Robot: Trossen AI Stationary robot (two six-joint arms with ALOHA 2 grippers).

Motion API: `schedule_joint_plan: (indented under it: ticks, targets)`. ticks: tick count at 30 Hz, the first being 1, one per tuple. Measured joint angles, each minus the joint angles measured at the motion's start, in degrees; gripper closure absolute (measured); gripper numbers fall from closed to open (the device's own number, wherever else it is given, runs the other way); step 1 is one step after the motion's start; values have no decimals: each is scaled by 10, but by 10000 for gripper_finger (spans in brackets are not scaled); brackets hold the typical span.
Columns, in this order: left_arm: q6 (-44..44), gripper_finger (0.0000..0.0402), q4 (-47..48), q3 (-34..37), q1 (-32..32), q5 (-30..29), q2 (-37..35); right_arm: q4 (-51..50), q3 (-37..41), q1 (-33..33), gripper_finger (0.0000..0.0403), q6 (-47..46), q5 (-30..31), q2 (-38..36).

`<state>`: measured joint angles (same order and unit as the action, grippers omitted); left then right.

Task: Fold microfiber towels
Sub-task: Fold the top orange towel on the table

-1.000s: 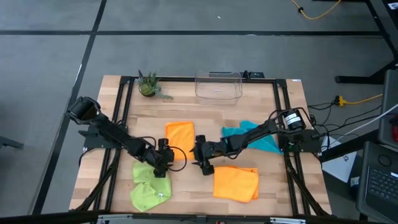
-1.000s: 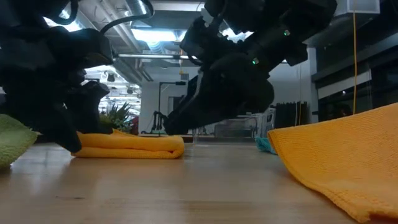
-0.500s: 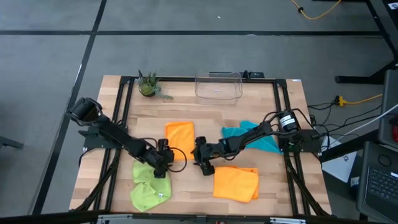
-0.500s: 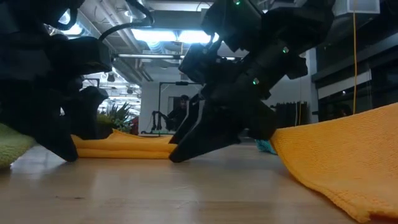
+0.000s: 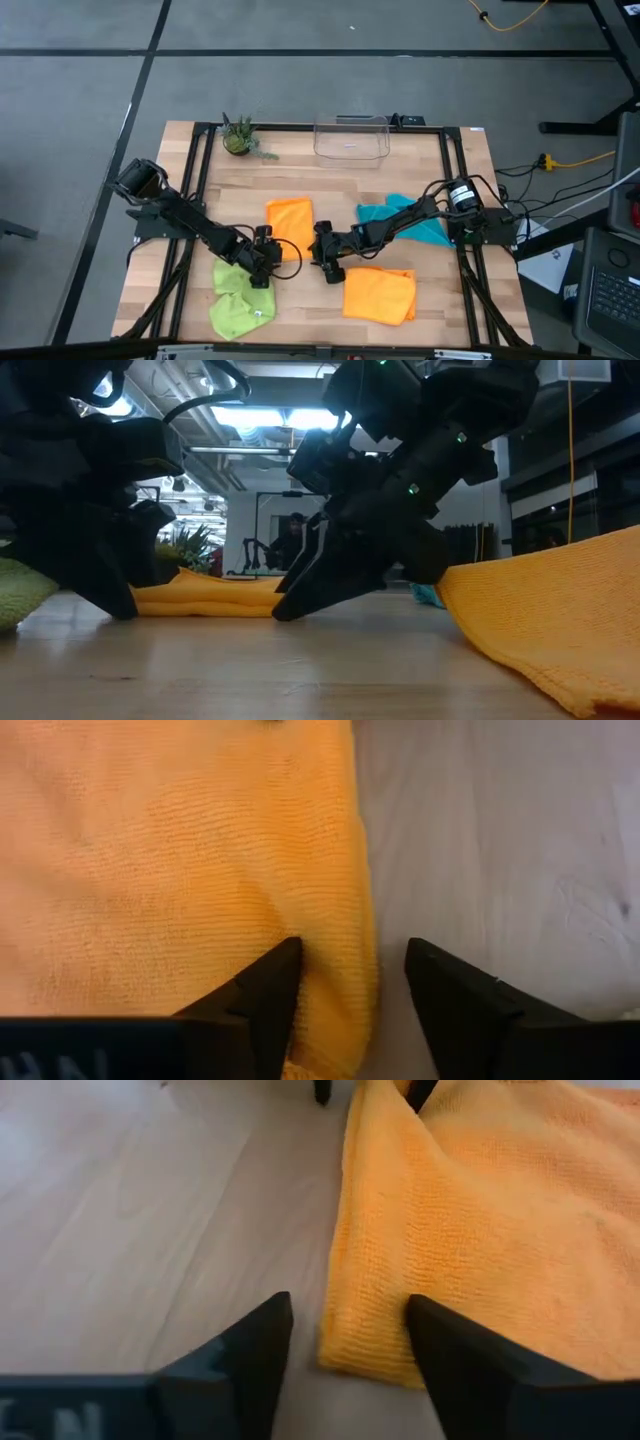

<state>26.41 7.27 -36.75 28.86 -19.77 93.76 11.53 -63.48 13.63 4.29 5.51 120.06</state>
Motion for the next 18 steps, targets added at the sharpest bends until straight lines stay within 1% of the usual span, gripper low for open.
schedule_joint_plan:
  ticks: [8,12,14,18]
  targets:
    - [0,315,2,1,1,-12,1,-2,0,0,326,-13,3,1]
    - [2,372,5,2,1,-18,1,-2,0,-2,383,-42,-1,0]
    - [0,393,10,0,0,-10,-2,-4,1,-3,391,-64,-23,-4]
    - [0,399,17,-19,-2,35,-19,-22,4,-4,388,-110,-54,-25]
